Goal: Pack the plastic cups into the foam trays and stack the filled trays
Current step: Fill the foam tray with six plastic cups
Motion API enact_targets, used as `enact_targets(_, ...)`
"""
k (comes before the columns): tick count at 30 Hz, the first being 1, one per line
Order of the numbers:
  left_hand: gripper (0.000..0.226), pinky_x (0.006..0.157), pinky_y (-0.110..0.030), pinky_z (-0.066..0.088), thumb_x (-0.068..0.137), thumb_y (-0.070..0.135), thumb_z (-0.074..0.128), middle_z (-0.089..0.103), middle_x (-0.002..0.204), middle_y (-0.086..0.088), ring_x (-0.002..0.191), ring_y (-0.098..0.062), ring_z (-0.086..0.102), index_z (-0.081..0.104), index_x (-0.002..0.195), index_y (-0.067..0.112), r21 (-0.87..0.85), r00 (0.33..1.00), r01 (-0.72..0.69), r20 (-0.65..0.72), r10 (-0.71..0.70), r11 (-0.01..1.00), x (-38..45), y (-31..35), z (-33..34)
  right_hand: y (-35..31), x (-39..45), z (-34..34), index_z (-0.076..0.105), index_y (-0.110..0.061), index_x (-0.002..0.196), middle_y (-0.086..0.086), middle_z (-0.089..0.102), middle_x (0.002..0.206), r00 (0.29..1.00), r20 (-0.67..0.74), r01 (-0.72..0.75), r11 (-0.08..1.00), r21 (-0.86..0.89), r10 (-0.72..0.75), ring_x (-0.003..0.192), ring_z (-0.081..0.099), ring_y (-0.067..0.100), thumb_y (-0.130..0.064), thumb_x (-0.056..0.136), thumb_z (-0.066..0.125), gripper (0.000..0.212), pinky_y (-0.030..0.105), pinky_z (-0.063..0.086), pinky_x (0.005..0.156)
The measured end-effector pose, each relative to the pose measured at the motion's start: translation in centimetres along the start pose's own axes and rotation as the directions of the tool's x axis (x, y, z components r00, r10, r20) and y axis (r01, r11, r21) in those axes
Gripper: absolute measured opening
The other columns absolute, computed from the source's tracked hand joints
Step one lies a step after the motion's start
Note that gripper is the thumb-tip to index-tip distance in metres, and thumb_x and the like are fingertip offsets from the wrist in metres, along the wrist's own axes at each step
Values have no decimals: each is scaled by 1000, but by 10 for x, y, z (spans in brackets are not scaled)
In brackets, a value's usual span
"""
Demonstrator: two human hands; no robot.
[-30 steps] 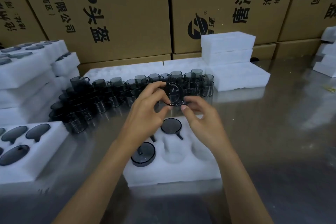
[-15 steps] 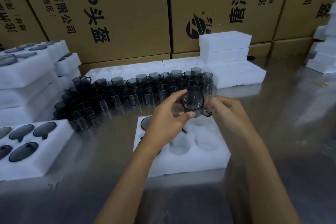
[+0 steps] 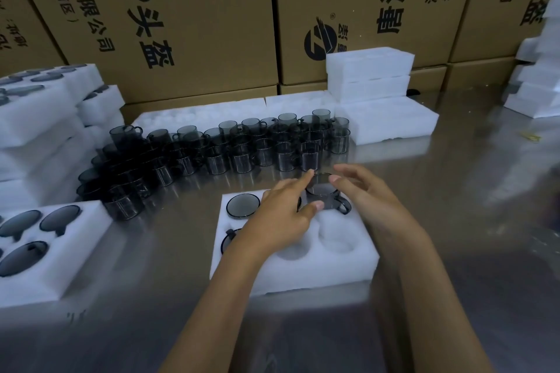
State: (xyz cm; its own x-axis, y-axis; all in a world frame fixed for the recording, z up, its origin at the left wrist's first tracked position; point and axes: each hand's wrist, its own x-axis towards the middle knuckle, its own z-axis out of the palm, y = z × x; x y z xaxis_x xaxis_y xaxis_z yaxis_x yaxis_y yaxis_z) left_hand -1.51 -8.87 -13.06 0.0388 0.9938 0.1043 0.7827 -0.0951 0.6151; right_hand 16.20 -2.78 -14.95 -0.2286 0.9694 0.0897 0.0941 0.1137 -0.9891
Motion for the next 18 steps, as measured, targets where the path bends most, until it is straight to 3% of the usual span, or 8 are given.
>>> enact_targets(3, 61, 105, -25, 9, 101, 54, 37, 33, 158, 0, 145, -2, 11, 22, 156, 33, 168, 999, -32, 15, 30, 985, 0, 4, 5, 4, 3, -2, 66, -51, 103, -12, 61, 126, 997, 46, -56, 998, -1, 56, 122, 57, 10, -50, 78, 74, 27, 31, 47, 99)
enact_targets(6, 55, 107, -37, 6, 104, 52, 24, 43, 154, 7, 149, -9, 13, 27, 155, 31, 359, 998, -46, -20, 57, 932, 1, 7, 10, 12, 8, -3, 64, -44, 109, -12, 60, 122, 992, 48, -119, 993, 28, 117, 121, 59, 14, -33, 89, 72, 24, 39, 46, 107)
enact_targets(8, 54, 111, -47, 2, 104, 52, 20, 28, 161, 12, 151, -13, 10, 26, 155, 33, 433, 999, -22, -14, 31, 901, 2, 7, 11, 14, 8, -2, 67, -39, 114, -11, 66, 115, 989, 58, -142, 989, 46, 139, 116, 63, 15, -28, 91, 71, 26, 42, 49, 105)
enact_targets(10, 55, 115, -51, -3, 103, 55, 18, 14, 165, 13, 152, -14, 6, 24, 155, 37, 446, 1000, 8, 8, -12, 895, 3, 6, 11, 16, 8, 0, 69, -33, 115, -5, 72, 114, 986, 75, -157, 984, 90, 150, 110, 68, 19, -24, 91, 70, 26, 46, 52, 102)
enact_targets(12, 55, 117, -50, -3, 103, 56, 20, 12, 165, 15, 152, -13, 8, 23, 155, 39, 411, 999, 24, 25, -38, 911, 3, 6, 11, 17, 8, -1, 70, -30, 115, -1, 74, 113, 984, 83, -167, 979, 121, 157, 107, 70, 23, -22, 92, 70, 25, 49, 53, 101)
enact_targets(18, 51, 114, -46, 8, 100, 59, 34, 38, 153, 17, 142, -12, 29, 36, 148, 42, 352, 999, 19, 18, -27, 936, 7, 7, 2, 15, 7, -9, 75, -23, 105, 9, 76, 107, 967, 178, -209, 968, 135, 184, 105, 71, 30, -25, 89, 71, 17, 49, 54, 97)
